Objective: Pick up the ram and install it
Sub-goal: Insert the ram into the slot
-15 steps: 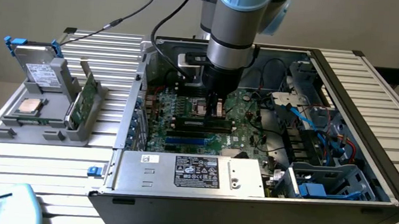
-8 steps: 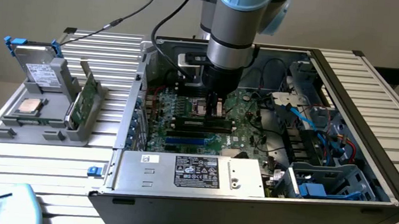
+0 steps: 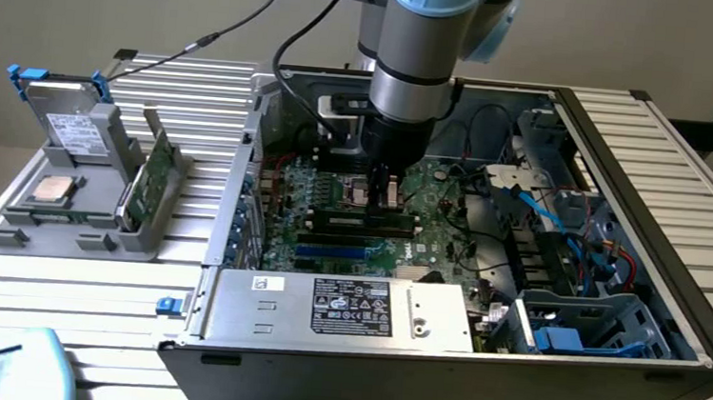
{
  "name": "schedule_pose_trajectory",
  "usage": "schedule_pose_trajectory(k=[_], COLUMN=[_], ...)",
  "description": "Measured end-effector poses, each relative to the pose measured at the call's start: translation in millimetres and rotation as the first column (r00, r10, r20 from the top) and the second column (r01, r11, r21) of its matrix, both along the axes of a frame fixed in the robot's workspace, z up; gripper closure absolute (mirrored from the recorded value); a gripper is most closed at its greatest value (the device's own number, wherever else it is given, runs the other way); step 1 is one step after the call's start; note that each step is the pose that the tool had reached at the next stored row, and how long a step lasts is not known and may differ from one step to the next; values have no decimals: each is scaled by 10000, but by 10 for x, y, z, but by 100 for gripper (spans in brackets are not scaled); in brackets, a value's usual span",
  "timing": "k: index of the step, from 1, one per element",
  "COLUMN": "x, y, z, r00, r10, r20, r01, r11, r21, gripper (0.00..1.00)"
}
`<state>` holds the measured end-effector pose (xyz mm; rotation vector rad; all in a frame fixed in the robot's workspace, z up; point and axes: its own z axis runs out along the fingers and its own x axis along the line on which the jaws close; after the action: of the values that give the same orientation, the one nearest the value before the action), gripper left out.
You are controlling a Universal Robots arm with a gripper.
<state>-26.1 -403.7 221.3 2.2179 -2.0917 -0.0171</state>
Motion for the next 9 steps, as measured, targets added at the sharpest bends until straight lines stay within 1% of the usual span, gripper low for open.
schedule_pose_trajectory(k=[1,4,8,9], x=[0,0,0,0], y=[4,21,23,23], z=[0,0,0,0], r00=[10000,10000,10000,10000], r10=[4,18,24,24], r20=[-1,0,0,0], r01=[-4,-18,-24,-24], r11=[10000,10000,10000,10000], r21=[-11,-19,-17,-27], gripper=[86,86,86,86])
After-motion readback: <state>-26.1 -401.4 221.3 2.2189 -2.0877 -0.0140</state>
